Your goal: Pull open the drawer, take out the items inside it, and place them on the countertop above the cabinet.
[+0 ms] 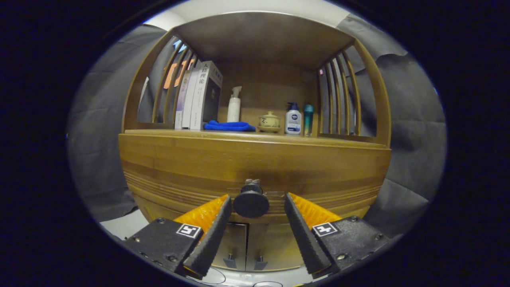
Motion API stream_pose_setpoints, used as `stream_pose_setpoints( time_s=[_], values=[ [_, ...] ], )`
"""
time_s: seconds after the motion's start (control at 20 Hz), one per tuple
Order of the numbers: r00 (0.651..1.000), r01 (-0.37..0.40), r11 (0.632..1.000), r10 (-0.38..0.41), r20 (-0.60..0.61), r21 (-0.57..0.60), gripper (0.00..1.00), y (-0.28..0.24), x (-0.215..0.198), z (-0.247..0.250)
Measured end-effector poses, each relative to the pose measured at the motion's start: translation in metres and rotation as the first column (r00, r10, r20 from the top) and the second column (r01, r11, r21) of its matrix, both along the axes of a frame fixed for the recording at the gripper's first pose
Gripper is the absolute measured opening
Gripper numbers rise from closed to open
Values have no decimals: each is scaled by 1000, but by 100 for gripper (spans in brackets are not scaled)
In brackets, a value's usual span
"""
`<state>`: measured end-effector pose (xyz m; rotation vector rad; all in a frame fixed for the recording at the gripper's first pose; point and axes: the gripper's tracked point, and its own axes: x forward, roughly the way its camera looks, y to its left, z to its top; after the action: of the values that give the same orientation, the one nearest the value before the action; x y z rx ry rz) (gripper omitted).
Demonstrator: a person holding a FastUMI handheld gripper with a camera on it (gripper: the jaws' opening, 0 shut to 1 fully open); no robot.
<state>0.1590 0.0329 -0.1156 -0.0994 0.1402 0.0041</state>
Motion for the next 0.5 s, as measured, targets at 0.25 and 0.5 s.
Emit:
stream_pose_setpoints(
  time_s=[0.25, 0.5],
  values=[
    [1000, 4, 1000, -4, -14, -17, 63, 5, 12, -2],
    [999, 5, 1000, -4, -49, 23, 44, 4, 11, -4]
  ],
)
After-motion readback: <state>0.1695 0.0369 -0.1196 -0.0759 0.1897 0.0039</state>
